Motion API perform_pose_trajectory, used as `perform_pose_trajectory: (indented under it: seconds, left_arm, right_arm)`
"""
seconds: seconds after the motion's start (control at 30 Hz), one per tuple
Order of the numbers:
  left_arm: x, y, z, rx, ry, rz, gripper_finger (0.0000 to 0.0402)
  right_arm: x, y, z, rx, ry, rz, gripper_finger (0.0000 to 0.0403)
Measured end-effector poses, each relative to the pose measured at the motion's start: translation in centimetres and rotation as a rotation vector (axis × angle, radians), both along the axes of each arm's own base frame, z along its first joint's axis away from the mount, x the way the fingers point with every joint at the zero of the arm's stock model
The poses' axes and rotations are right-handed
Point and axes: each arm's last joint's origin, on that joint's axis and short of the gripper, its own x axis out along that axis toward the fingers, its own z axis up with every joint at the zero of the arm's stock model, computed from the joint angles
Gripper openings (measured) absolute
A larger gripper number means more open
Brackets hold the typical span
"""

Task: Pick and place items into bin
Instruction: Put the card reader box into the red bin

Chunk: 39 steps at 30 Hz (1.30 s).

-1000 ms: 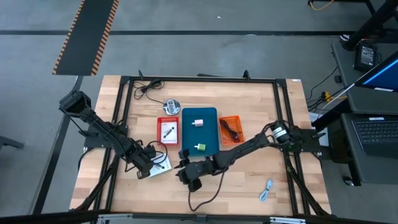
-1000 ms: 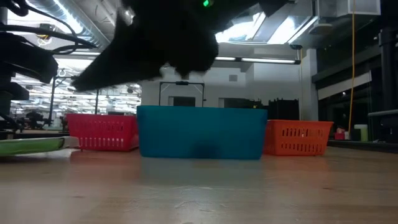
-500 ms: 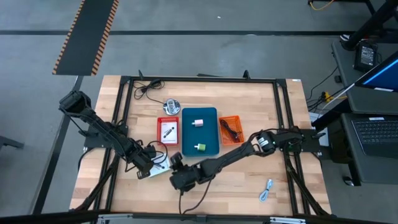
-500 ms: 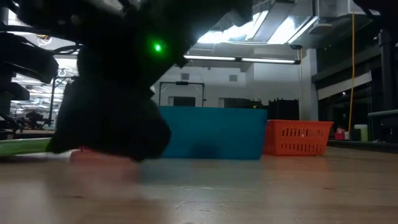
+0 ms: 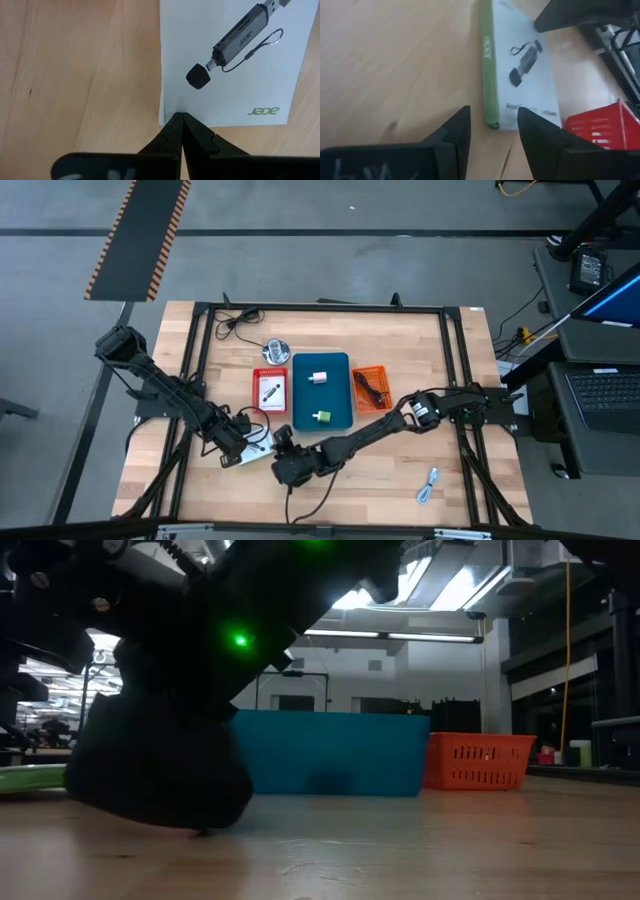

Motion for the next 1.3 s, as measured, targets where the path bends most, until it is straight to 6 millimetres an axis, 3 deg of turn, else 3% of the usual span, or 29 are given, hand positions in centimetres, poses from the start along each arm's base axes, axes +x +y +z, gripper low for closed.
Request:
perform_pose_trajectory:
  seconds: [0.2,0.77,1.3]
  left_arm:
    - [0.0,0.0,0.0,0.000,-0.006,-0.030,0.0002]
    - [0.1,-0.1,0.0,-0.009,-0.015,-0.052,0.0002]
    - [0.4,-0.3,0.0,-0.025,-0.044,-0.099,0.0002]
  right_arm:
    - [0.3,-0.4,0.2,-0.110,-0.023,0.002,0.0143]
    - [-0.1,-1.0,-0.3,-0.153,0.058,-0.007,0.0143]
    - [0.7,-2.0,0.1,-0.216,0.001,-0.017,0.0142]
